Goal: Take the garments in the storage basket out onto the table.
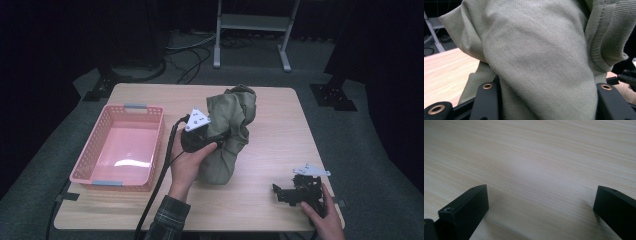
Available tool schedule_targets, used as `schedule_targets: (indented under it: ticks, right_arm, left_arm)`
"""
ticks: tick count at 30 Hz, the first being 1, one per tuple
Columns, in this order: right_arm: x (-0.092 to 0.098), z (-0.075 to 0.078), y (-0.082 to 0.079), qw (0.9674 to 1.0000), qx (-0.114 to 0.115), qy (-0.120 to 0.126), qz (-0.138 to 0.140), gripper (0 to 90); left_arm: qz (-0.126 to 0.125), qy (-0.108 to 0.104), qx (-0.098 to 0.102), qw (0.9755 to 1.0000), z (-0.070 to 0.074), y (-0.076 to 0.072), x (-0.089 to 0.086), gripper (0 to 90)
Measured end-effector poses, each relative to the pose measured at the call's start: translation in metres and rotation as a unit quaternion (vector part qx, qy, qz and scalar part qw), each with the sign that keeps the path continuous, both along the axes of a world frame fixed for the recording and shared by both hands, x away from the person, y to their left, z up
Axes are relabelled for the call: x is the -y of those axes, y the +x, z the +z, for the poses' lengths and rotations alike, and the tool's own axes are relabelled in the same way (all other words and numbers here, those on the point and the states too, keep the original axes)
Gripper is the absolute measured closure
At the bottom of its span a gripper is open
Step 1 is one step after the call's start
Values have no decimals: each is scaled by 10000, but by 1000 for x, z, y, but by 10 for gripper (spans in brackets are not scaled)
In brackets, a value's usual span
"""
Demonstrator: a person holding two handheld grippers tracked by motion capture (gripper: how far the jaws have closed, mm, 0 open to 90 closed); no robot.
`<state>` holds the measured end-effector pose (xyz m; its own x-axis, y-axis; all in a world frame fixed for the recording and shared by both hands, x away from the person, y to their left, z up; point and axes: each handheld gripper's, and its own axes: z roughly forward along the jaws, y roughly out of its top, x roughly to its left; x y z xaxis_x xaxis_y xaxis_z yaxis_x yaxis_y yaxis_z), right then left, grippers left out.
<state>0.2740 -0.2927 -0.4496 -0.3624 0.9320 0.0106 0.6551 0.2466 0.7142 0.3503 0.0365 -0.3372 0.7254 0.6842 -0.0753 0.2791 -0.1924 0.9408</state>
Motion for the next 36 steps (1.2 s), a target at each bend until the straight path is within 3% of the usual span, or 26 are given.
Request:
schedule_targets:
  ticks: [14, 25, 28, 33, 36]
  right_arm:
    - [0, 0, 0, 10000, 6, -2, 3, 0]
    - [0, 0, 0, 10000, -1, -1, 2, 0]
    - [0, 0, 0, 10000, -5, 4, -1, 0]
    - [0, 0, 0, 10000, -4, 2, -1, 0]
    - [0, 0, 0, 10000, -3, 1, 0, 0]
  left_arm:
    - [-38, 222, -483, 9986, -43, 16, 21, 461]
    - [-90, 529, -889, 9946, -72, 28, 37, 459]
    - [-49, 649, -982, 9930, -78, 31, 41, 459]
    - [1, 865, -1255, 9883, -86, 37, 47, 466]
    - [17, 980, -1309, 9865, -88, 38, 50, 466]
